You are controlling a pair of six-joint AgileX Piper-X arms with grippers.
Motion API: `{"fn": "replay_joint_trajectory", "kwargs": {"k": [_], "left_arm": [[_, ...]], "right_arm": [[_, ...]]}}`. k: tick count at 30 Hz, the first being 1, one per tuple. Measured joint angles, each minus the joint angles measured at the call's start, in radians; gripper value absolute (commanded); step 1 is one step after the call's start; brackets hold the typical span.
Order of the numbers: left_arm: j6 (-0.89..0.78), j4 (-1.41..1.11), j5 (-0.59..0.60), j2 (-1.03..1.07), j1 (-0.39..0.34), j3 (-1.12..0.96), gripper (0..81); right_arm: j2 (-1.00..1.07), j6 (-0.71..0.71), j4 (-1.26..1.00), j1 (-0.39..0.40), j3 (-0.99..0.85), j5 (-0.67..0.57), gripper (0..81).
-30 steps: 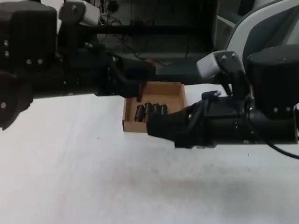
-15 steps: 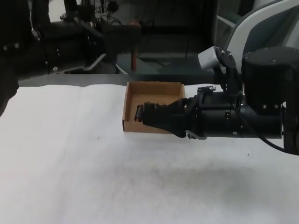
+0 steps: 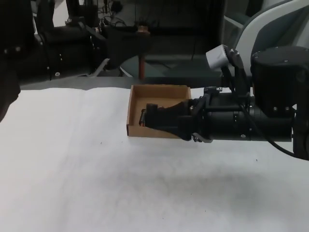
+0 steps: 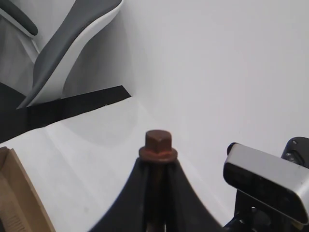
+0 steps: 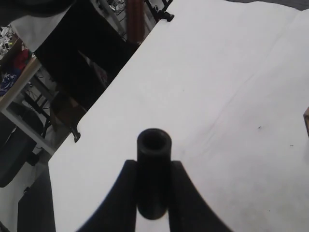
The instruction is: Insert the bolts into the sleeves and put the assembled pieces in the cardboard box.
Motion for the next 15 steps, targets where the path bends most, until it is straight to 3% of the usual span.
{"fn": "replay_joint_trajectory", "kwargs": {"k": [15], "left_arm": [[0.016, 0.021, 0.036, 0.017, -0.026, 0.000, 1.7]], "right_arm": [[0.000, 0.000, 0.000, 0.000, 0.000, -0.011, 0.6]]}}
